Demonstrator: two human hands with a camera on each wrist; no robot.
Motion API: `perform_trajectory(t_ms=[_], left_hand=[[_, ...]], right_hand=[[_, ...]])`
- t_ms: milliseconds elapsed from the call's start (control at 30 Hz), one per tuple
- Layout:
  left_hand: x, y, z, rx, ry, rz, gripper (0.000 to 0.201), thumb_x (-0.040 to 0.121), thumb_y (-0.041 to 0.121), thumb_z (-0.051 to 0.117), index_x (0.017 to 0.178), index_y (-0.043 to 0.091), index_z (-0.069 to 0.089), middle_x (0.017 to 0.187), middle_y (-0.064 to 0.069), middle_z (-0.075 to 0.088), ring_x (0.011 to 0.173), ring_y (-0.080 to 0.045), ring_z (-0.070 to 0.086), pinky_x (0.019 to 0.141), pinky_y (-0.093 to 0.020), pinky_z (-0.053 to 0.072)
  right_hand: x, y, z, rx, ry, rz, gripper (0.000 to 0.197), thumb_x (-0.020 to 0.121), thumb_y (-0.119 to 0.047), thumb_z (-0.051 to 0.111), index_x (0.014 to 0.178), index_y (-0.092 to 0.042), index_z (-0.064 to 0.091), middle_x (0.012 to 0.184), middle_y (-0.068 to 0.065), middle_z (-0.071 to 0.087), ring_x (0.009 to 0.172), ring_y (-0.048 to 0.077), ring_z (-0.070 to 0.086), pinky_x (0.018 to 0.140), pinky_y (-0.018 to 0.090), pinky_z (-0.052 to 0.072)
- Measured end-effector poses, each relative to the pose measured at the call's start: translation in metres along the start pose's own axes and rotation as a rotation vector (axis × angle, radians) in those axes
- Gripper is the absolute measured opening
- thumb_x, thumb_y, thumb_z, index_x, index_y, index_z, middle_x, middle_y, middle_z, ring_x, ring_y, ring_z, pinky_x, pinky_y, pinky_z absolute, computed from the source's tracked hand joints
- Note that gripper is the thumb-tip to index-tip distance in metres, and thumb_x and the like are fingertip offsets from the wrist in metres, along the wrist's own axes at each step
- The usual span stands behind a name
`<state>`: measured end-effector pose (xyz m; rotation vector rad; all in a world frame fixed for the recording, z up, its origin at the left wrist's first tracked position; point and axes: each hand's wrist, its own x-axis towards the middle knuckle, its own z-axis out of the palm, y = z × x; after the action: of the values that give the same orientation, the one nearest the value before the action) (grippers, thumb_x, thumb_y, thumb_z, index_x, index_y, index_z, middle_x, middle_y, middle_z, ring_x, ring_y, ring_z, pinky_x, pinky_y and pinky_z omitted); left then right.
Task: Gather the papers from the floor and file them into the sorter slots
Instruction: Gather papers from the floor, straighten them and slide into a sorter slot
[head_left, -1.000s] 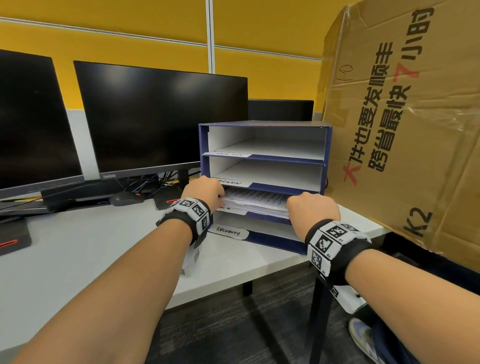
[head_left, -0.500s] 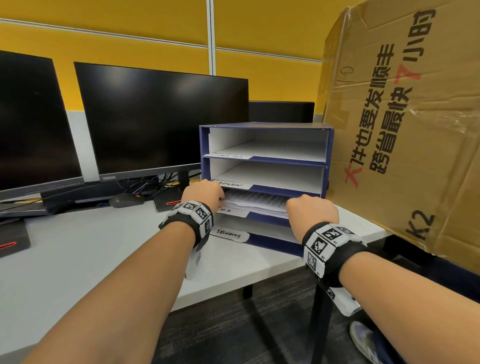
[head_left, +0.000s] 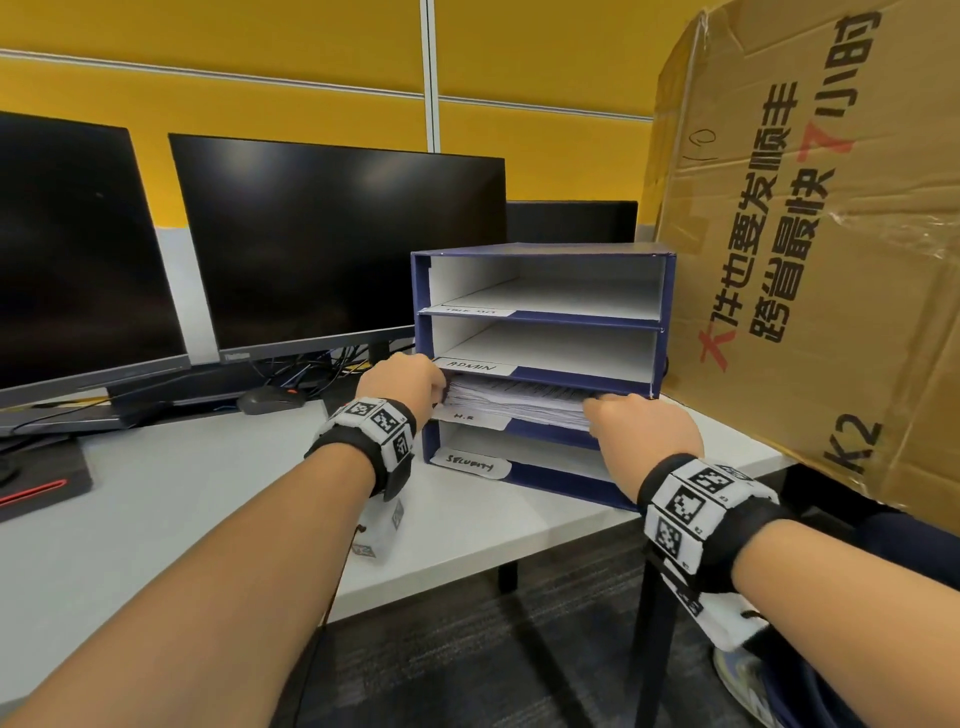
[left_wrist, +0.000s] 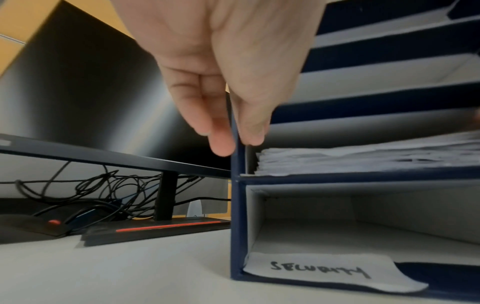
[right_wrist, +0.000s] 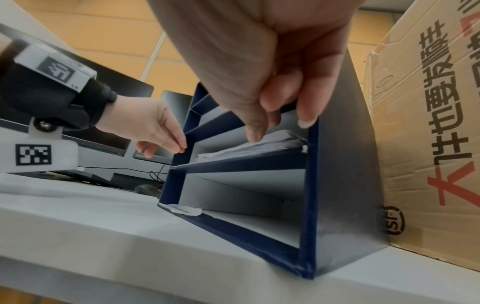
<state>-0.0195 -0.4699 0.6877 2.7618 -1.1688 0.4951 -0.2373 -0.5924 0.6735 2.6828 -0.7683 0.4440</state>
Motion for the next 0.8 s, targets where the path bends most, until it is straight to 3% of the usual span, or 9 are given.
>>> perform_trajectory(t_ms=[167,233,267,333,400,467,567,633,800], left_hand=[[-0.013,-0.011,-0.003,-0.196,-0.016,-0.046,0.025,0.095,0.028,0.052,0.107,0.018,0.072,0.107,-0.004,0.068,0.095,-0.024,0.063,0.076,-0.031,0.049],[-0.016,-0.009,0.001,-0.202,-0.098,-0.012,0.029,0.098,0.024,0.047,0.119,0.014,0.064,0.116,-0.008,0.063,0.103,-0.025,0.059,0.079,-0.031,0.046],[-0.017,-0.007,0.003,-0.184,-0.136,-0.001,0.030,0.099,0.024,0.045,0.124,0.013,0.058,0.119,-0.009,0.060,0.104,-0.026,0.058,0.079,-0.031,0.045],[-0.018,-0.002,0.005,-0.178,-0.186,-0.003,0.032,0.100,0.023,0.042,0.128,0.012,0.050,0.121,-0.011,0.058,0.105,-0.027,0.058,0.079,-0.032,0.046],[-0.015,0.002,0.009,-0.238,-0.219,-0.025,0.030,0.100,0.019,0.043,0.127,0.008,0.049,0.116,-0.013,0.059,0.103,-0.028,0.060,0.083,-0.035,0.050],[-0.012,0.005,0.013,-0.331,-0.224,-0.069,0.026,0.098,0.016,0.045,0.116,0.002,0.056,0.095,-0.012,0.062,0.089,-0.026,0.064,0.078,-0.035,0.052],[-0.008,0.008,0.018,-0.457,-0.172,-0.137,0.025,0.097,0.016,0.046,0.093,0.000,0.065,0.064,-0.003,0.057,0.054,-0.015,0.057,0.053,-0.025,0.046],[-0.009,0.010,0.016,-0.540,-0.202,-0.191,0.025,0.098,0.016,0.045,0.085,0.002,0.062,0.061,-0.004,0.056,0.048,-0.014,0.051,0.045,-0.022,0.040],[-0.015,0.016,0.004,-0.695,-0.388,-0.293,0.025,0.102,0.014,0.041,0.105,-0.004,0.058,0.060,-0.006,0.060,0.034,-0.016,0.045,0.034,-0.017,0.034]], right_hand=[[-0.010,0.004,-0.003,-0.015,0.032,-0.036,0.015,0.089,-0.005,0.048,0.092,-0.019,0.050,0.093,0.001,0.059,0.079,0.029,0.060,0.064,0.032,0.045],[-0.012,0.003,0.002,-0.024,0.033,-0.063,0.019,0.091,-0.011,0.049,0.108,-0.017,0.053,0.108,0.002,0.056,0.080,0.028,0.062,0.062,0.032,0.046],[-0.013,0.002,0.007,-0.022,-0.004,-0.060,0.035,0.093,-0.017,0.049,0.128,-0.016,0.047,0.132,0.004,0.048,0.086,0.027,0.065,0.062,0.032,0.046],[-0.016,-0.002,0.017,-0.017,-0.102,-0.043,0.059,0.098,-0.033,0.040,0.150,-0.015,0.017,0.160,0.001,0.007,0.101,0.025,0.063,0.069,0.034,0.048],[-0.020,-0.005,0.024,0.012,-0.163,-0.028,0.066,0.099,-0.045,0.030,0.153,-0.018,0.002,0.160,-0.003,-0.014,0.108,0.023,0.059,0.078,0.034,0.049],[-0.022,-0.007,0.029,0.039,-0.185,-0.021,0.070,0.098,-0.051,0.026,0.153,-0.019,-0.003,0.158,-0.004,-0.021,0.109,0.021,0.058,0.080,0.033,0.051],[-0.023,-0.010,0.033,0.097,-0.168,-0.008,0.070,0.098,-0.052,0.028,0.152,-0.019,-0.002,0.158,-0.003,-0.020,0.112,0.021,0.058,0.083,0.034,0.051],[-0.025,-0.013,0.032,0.156,-0.127,0.022,0.068,0.098,-0.048,0.032,0.152,-0.018,0.003,0.160,0.000,-0.012,0.113,0.021,0.058,0.086,0.035,0.052],[-0.024,-0.017,0.027,0.596,-0.127,0.271,0.064,0.092,-0.018,0.045,0.147,-0.009,0.014,0.152,0.011,0.026,0.118,0.031,0.051,0.093,0.038,0.044]])
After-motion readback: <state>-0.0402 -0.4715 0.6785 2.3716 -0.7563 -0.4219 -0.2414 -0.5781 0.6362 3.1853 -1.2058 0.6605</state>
